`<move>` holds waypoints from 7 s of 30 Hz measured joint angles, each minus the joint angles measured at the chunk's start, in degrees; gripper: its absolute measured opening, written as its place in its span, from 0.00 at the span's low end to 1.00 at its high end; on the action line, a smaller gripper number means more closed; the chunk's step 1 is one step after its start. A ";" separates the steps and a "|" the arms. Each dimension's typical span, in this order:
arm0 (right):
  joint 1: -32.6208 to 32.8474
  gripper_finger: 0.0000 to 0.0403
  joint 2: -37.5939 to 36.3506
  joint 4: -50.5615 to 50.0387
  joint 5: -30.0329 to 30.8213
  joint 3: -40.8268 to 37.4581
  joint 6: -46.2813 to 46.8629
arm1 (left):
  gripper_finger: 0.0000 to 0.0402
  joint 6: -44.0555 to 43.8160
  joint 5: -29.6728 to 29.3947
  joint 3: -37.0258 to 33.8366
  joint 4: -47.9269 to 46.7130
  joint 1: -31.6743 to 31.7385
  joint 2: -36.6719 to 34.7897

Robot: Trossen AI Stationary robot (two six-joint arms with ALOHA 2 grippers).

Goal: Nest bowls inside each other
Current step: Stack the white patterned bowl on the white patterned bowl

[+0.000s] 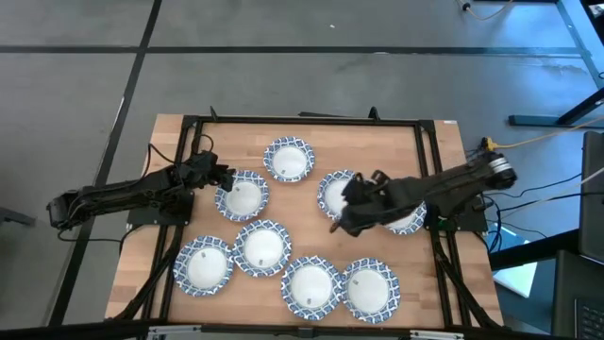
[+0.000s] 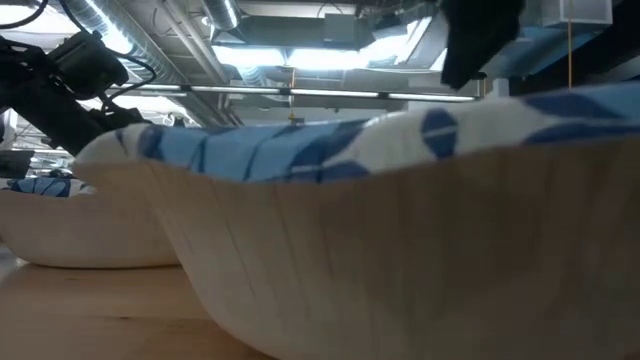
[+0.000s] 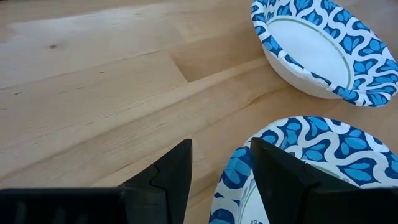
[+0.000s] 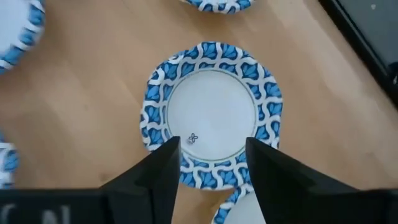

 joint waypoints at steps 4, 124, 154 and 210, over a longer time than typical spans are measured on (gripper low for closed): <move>4.01 0.43 -5.79 0.31 -0.14 -5.20 4.58 | 0.39 0.00 0.02 0.00 0.00 -0.02 0.00; -4.09 0.02 5.59 24.59 -12.63 -15.48 -18.52 | 0.39 -0.08 -1.64 0.00 0.00 0.00 0.00; 2.85 0.38 6.08 18.92 -15.98 -5.55 -21.10 | 0.39 -0.04 -1.66 -0.02 0.01 -0.01 0.00; 20.72 0.26 5.78 25.69 -18.94 -25.29 2.89 | 0.39 -0.48 -1.25 -0.02 0.00 -0.01 0.00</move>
